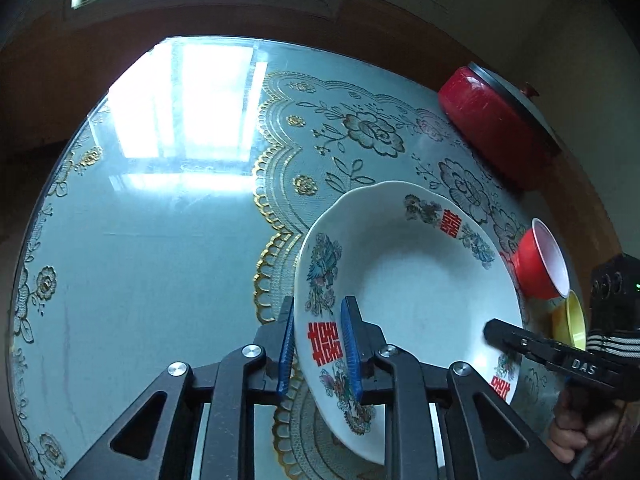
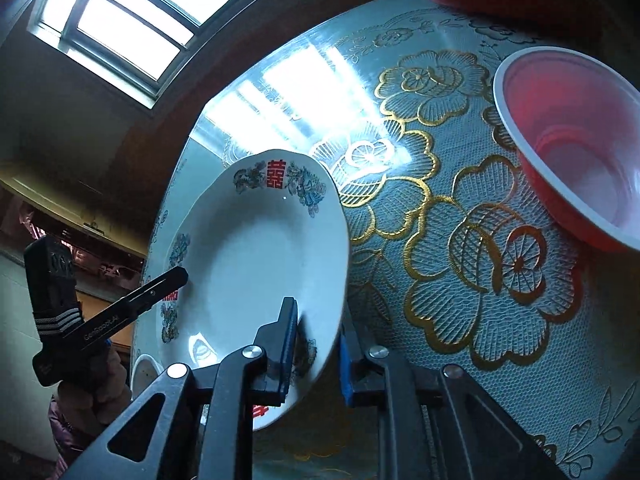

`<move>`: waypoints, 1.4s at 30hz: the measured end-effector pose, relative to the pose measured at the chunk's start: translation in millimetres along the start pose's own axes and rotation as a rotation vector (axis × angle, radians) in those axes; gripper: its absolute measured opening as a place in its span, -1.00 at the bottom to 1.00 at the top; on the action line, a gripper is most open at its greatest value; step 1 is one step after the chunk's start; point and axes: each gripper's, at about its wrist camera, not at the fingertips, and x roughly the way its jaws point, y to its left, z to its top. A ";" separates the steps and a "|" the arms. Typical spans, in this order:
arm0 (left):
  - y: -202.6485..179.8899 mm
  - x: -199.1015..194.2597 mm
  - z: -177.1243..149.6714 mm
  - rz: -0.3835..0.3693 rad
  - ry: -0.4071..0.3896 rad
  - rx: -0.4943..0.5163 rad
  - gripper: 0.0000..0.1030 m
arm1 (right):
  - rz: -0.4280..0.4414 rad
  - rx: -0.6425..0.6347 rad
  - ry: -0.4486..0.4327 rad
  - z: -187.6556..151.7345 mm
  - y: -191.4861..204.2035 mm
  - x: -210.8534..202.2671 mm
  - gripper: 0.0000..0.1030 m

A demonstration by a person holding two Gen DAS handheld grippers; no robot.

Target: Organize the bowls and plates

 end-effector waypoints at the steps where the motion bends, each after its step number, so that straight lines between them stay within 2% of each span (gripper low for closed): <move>1: -3.1 -0.8 -3.2 -0.004 0.001 0.017 -0.58 | 0.000 0.004 -0.018 -2.1 -3.4 -4.4 -0.58; 4: -6.9 -2.1 -9.7 -0.030 0.015 0.024 -0.57 | -0.039 -0.004 -0.038 -2.1 -8.8 -8.3 -0.63; 6: -5.3 2.1 -6.5 -0.037 0.029 0.005 -0.50 | -0.031 -0.012 -0.035 -4.0 -10.8 -9.1 -0.63; 7: -3.6 5.8 -4.8 -0.022 0.037 -0.010 -0.31 | -0.027 -0.016 -0.030 -2.6 -10.7 -9.0 -0.63; 8: -2.6 8.6 -3.8 -0.011 0.039 -0.022 -0.21 | -0.024 -0.016 -0.024 -2.8 -12.4 -10.5 -0.64; 9: -3.1 10.0 -3.5 -0.005 0.038 -0.025 -0.25 | -0.019 -0.011 -0.021 -4.5 -14.2 -11.2 -0.64; 10: -5.4 9.6 -4.0 -0.020 0.035 -0.021 -0.47 | -0.014 -0.010 -0.021 -5.1 -15.6 -11.8 -0.64; 11: -9.5 8.3 -4.5 -0.021 0.031 -0.011 -0.52 | -0.010 -0.012 -0.022 -5.9 -16.8 -12.5 -0.66; 13: -16.1 5.8 -8.6 0.007 0.023 0.016 -0.51 | -0.017 -0.015 -0.027 -6.3 -15.6 -15.8 -0.65; 18: -16.0 -0.5 -19.0 -0.001 0.019 0.013 -0.53 | -0.051 -0.040 -0.035 -18.5 -17.3 -26.0 -0.64; 22: -25.9 -9.1 -25.2 0.025 0.019 0.036 -0.54 | -0.062 -0.016 -0.021 -21.2 -20.7 -31.0 -0.62; 26: -39.0 -26.4 -31.6 0.002 -0.018 0.087 -0.55 | -0.064 -0.026 -0.035 -23.1 -24.8 -47.5 -0.61; 30: -44.1 -27.9 -35.9 0.011 -0.024 0.086 -0.55 | -0.069 -0.023 -0.032 -27.2 -27.3 -56.1 -0.62; 42: -51.9 -49.3 -65.2 -0.012 -0.071 0.121 -0.53 | -0.010 -0.028 -0.071 -62.1 -34.5 -88.4 -0.68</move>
